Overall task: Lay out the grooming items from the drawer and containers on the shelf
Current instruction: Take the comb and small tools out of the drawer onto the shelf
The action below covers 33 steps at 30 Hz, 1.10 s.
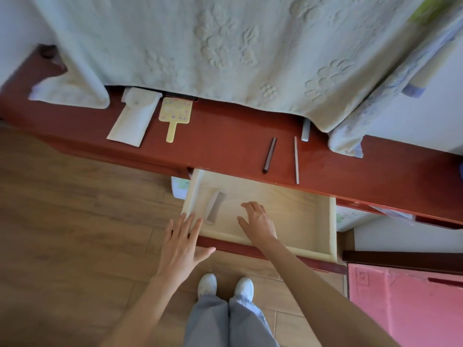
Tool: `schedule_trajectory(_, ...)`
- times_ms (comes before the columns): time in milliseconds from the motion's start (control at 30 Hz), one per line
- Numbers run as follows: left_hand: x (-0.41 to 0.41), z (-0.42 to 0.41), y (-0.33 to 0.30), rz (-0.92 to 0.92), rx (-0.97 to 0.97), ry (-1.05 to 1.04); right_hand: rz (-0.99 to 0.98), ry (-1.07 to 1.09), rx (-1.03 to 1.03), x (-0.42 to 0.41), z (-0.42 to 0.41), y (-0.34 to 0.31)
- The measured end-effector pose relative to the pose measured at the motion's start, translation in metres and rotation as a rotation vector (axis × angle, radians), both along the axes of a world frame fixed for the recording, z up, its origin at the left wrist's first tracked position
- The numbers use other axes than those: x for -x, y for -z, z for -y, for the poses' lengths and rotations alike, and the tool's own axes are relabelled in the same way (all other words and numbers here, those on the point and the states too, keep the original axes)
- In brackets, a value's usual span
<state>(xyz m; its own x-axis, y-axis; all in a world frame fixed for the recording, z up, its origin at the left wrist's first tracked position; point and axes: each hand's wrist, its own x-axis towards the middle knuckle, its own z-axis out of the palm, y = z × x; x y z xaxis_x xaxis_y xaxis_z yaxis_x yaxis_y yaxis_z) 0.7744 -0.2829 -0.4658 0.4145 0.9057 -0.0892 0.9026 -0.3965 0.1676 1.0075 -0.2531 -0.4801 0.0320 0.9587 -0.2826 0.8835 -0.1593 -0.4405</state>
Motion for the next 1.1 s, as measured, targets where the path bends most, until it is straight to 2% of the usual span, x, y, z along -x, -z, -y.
schedule_trajectory(300, 0.015, -0.017, 0.018, 0.073, -0.001, 0.044, 0.055, -0.279, 0.146, 0.027, -0.066, 0.028)
schedule_trajectory(500, 0.015, -0.019, 0.021, 0.054, -0.031, 0.047, 0.229, -0.574, 0.136, 0.033, -0.086, 0.042)
schedule_trajectory(600, 0.015, -0.020, 0.023, 0.046, -0.045, 0.049, 0.271, -0.636, 0.103, 0.034, -0.089, 0.041)
schedule_trajectory(833, 0.014, -0.019, 0.020, 0.028, -0.027, 0.043, 0.249, -0.585, 0.074, 0.035, -0.088, 0.036)
schedule_trajectory(967, 0.014, -0.018, 0.016, 0.072, 0.004, 0.033, 0.220, -0.474, 0.096, 0.034, -0.090, 0.031)
schedule_trajectory(1100, 0.014, -0.018, 0.010, 0.071, 0.078, 0.014, 0.002, -0.279, 0.160, 0.025, -0.077, 0.022)
